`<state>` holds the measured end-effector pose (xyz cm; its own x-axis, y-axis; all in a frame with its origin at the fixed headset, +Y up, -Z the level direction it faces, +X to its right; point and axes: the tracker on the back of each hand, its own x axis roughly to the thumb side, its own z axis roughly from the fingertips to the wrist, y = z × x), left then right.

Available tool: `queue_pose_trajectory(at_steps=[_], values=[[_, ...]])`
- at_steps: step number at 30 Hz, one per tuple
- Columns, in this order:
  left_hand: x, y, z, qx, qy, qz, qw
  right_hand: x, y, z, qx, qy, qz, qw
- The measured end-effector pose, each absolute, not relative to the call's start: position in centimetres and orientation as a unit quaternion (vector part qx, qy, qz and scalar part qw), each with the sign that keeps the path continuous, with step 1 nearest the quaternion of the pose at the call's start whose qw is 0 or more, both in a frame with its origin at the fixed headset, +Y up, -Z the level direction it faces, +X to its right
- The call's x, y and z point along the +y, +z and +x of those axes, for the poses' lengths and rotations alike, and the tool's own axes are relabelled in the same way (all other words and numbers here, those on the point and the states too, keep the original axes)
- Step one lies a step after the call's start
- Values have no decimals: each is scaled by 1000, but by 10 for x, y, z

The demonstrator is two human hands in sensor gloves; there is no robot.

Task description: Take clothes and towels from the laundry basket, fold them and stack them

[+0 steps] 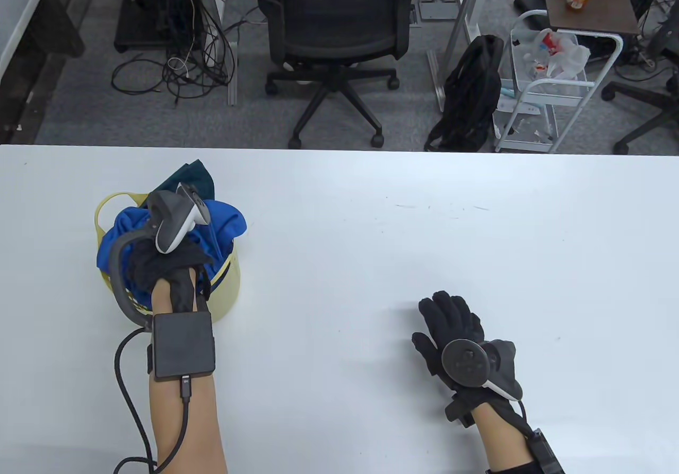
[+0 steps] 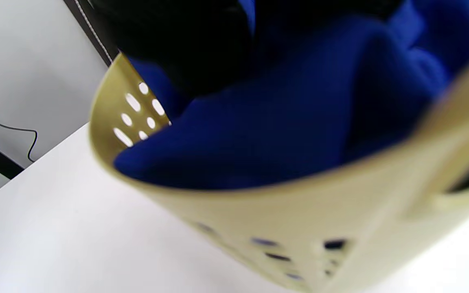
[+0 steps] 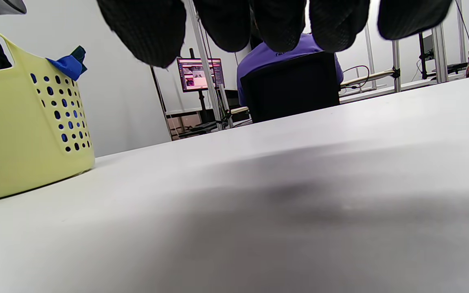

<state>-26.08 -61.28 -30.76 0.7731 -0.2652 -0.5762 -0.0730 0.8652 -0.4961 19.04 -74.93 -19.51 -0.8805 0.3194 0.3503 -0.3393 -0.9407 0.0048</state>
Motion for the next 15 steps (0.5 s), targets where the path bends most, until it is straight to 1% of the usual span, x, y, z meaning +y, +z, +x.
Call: queue_pose_trajectory(at_steps=[1,2,3,4,5,6,7,8,9,10,11,12,13,14,15], values=[[-606,-306,-262,334,-15,-226,915,-749,-195,191,-32,969,175,173],[-594,-303,-261,330,20,-170,929,-748,-196,192,-36,968,173,177],[-578,-299,-260,325,65,-82,940,-747,-197,193,-38,967,170,184],[-554,-290,-253,307,141,46,940,-747,-198,194,-39,966,167,194],[-538,-284,-247,271,198,138,932,-747,-198,195,-39,965,166,199],[-511,-274,-232,196,256,264,909,-746,-199,197,-40,962,163,215],[-494,-266,-222,125,278,308,901,-745,-199,198,-42,961,161,222],[-475,-253,-205,31,310,359,880,-744,-200,201,-45,958,156,235],[-460,-239,-186,-63,352,388,849,-742,-200,205,-46,955,151,252],[-453,-230,-174,-108,380,394,830,-740,-201,208,-48,952,147,263],[-449,-219,-157,-164,414,386,808,-739,-201,212,-50,948,141,280],[-450,-212,-145,-201,432,370,798,-736,-201,216,-52,942,137,302],[-458,-205,-129,-251,453,335,787,-734,-201,221,-52,931,134,336],[-466,-201,-117,-280,469,309,779,-732,-202,225,-48,919,134,368],[-484,-196,-102,-305,491,263,772,-728,-202,228,-34,886,137,441]])
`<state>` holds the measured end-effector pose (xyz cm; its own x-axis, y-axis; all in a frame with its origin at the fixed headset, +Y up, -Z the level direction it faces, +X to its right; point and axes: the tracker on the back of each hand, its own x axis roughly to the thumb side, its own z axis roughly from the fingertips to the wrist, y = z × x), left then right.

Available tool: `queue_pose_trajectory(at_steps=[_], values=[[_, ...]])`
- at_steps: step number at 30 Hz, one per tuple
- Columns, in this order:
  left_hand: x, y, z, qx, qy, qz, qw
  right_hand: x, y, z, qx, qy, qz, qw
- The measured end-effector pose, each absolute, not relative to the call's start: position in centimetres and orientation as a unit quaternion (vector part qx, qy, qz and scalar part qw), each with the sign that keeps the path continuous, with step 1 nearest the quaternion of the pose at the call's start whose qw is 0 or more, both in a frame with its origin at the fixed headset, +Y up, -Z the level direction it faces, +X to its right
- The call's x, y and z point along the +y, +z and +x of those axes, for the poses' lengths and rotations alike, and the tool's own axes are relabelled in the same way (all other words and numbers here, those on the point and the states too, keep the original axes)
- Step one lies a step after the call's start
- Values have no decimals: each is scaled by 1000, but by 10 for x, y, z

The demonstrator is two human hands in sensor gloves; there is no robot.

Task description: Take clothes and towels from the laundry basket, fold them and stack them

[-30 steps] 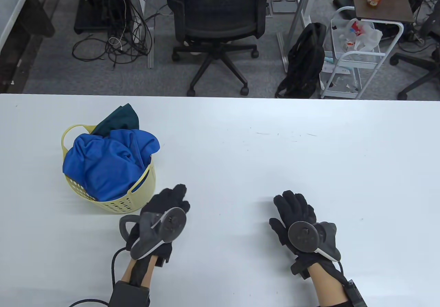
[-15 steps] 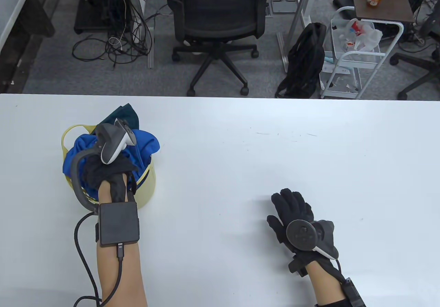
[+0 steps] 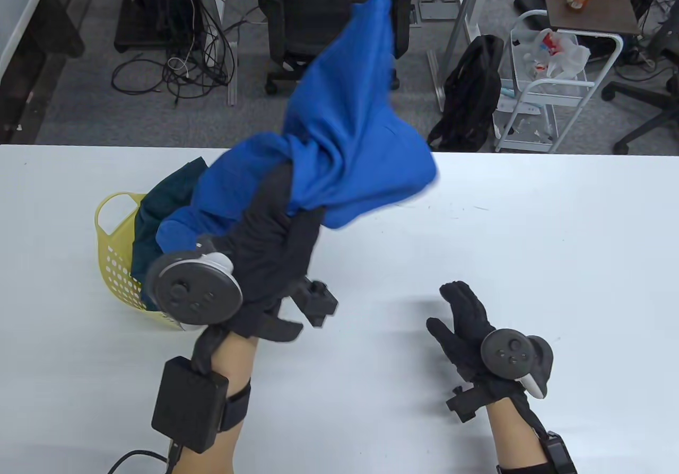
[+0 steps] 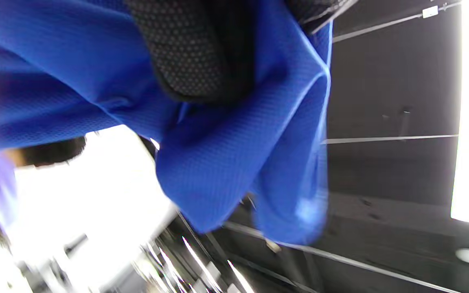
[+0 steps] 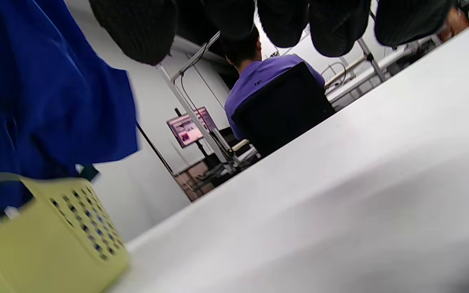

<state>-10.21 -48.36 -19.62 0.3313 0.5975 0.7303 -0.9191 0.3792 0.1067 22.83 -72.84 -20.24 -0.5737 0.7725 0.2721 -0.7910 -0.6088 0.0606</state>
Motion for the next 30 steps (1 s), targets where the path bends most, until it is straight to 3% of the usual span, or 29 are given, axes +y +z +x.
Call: queue_pose_trajectory(at_steps=[2,3,6,10,13,14,17,20,26,30], values=[[-516,-191,-78,-348,506,167,771,-726,-203,227,-1,839,161,520],[-537,-189,-67,-345,489,117,792,-725,-203,223,34,800,195,566],[-576,-190,-55,-317,418,64,849,-722,-202,210,92,723,256,635],[-581,-202,-77,-185,243,128,944,-722,-200,203,105,786,231,564],[-565,-213,-106,-33,52,120,991,-727,-200,205,85,825,208,518],[-563,-218,-114,1,26,99,995,-728,-201,206,82,823,203,525],[-572,-243,-143,106,30,-72,991,-731,-202,207,87,810,194,547],[-592,-264,-159,156,14,-175,972,-734,-203,210,80,819,181,539],[-599,-272,-158,166,-45,-103,980,-740,-205,217,74,820,158,545],[-588,-266,-156,158,-58,-43,985,-743,-206,218,77,823,152,541]])
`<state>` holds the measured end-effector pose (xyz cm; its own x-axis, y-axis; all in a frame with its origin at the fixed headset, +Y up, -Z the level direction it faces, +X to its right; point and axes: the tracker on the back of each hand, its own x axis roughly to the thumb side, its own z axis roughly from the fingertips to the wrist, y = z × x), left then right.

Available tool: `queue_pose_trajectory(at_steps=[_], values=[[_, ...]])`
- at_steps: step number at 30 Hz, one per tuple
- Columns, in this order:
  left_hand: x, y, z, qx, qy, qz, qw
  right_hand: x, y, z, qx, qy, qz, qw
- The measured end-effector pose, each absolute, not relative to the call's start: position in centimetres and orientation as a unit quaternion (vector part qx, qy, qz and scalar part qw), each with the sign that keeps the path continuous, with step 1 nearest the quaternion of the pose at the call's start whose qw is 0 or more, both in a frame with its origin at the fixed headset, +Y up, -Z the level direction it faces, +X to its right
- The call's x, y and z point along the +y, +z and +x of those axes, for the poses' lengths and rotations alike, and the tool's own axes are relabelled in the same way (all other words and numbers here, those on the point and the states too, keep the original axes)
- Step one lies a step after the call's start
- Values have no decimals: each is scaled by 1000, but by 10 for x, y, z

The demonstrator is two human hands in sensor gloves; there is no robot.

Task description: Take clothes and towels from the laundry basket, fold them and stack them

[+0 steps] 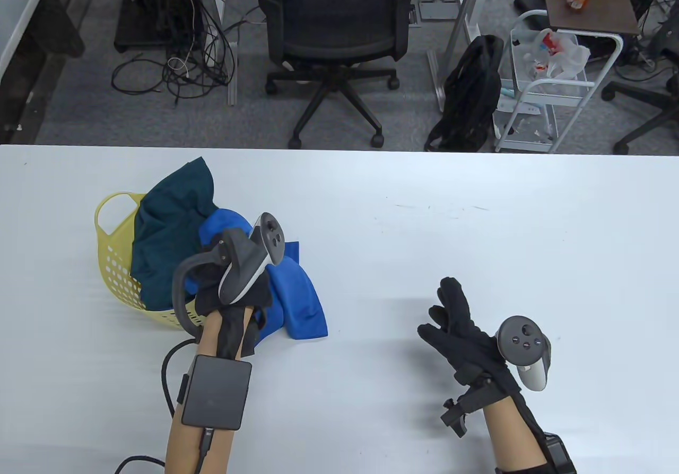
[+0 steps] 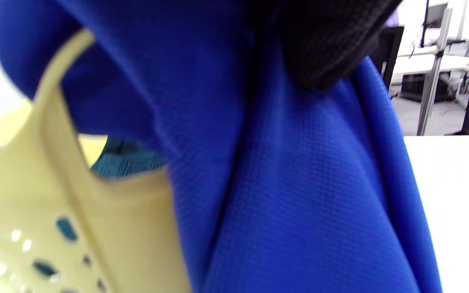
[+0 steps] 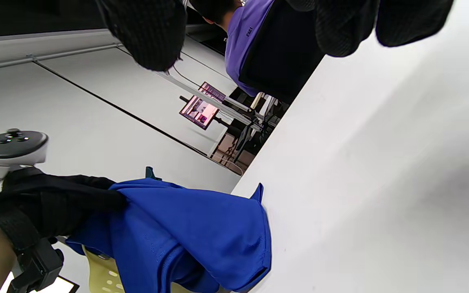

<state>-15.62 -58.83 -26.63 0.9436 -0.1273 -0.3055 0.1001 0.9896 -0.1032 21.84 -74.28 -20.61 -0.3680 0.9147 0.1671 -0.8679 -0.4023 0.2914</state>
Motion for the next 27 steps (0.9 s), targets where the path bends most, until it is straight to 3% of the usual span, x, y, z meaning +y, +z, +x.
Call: queue_pose_trajectory(at_steps=[3,5,8,11,15,18,21,24,27], values=[[-566,-257,-151,150,-53,21,987,-743,-207,219,76,826,150,538],[-544,-246,-142,127,-42,100,986,-743,-207,219,76,825,149,539],[-507,-212,-119,55,6,248,967,-742,-207,221,76,821,150,546],[-490,-182,-98,-34,78,289,954,-740,-207,222,80,795,162,579],[-513,-160,-71,-157,168,252,940,-734,-206,217,88,727,207,649],[-570,-154,-44,-240,237,154,929,-732,-202,199,137,628,259,721],[-631,-157,-24,-288,290,9,912,-734,-199,187,152,585,237,760],[-660,-164,-37,-252,303,-10,919,-734,-198,195,82,638,161,748],[-670,-177,-68,-196,274,-12,942,-729,-200,206,25,649,156,744]])
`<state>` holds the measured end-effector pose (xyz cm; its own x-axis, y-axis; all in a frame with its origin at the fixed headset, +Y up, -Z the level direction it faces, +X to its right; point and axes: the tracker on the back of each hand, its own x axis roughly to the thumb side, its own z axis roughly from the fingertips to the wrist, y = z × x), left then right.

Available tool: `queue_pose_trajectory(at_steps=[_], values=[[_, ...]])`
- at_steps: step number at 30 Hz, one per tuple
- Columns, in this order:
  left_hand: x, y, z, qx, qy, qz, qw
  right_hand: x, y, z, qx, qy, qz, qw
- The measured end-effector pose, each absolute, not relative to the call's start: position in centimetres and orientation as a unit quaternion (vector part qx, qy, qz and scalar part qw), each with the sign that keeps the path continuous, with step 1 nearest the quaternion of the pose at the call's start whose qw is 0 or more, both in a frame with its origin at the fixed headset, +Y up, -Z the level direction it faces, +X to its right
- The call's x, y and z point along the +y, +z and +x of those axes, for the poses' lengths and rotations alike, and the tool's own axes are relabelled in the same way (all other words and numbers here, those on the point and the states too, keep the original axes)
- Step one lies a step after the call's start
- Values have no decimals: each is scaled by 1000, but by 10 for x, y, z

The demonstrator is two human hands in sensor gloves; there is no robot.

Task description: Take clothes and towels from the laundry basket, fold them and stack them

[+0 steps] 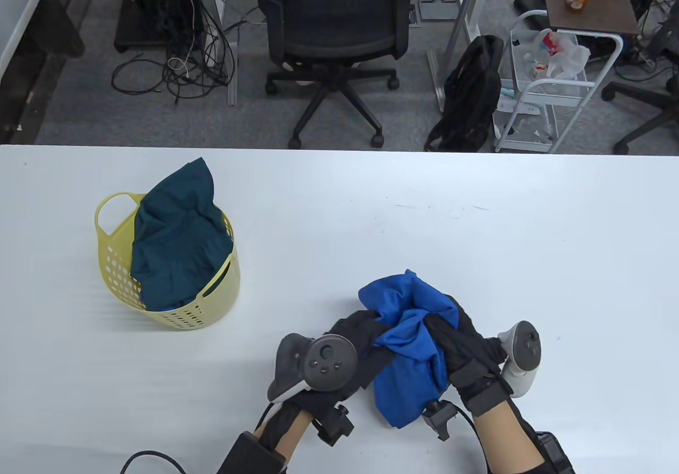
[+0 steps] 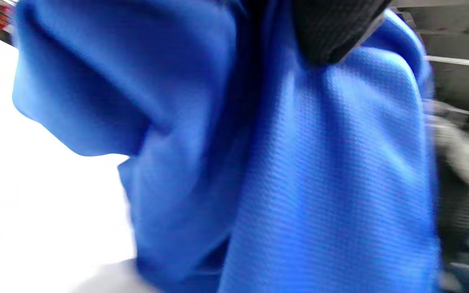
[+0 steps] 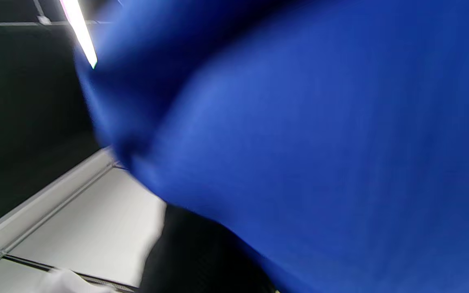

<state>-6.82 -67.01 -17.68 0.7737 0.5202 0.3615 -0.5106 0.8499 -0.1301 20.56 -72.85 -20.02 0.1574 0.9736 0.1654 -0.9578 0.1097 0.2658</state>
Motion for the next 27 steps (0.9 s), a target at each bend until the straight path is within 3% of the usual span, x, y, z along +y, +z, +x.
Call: queue_pose_trajectory(at_steps=[2,6,12,18,24,27], values=[[-673,-186,-88,-173,290,-27,941,-724,-199,205,19,656,176,734],[-679,-194,-102,-175,344,-143,911,-716,-197,189,29,661,251,706],[-695,-197,-107,-200,339,-114,912,-705,-193,172,56,651,322,685],[-726,-202,-93,-230,287,-213,905,-697,-196,181,70,591,375,711],[-702,-199,-120,-190,438,-48,877,-686,-203,234,-36,652,299,696],[-686,-192,-136,-153,440,32,884,-681,-201,253,-59,659,245,708]])
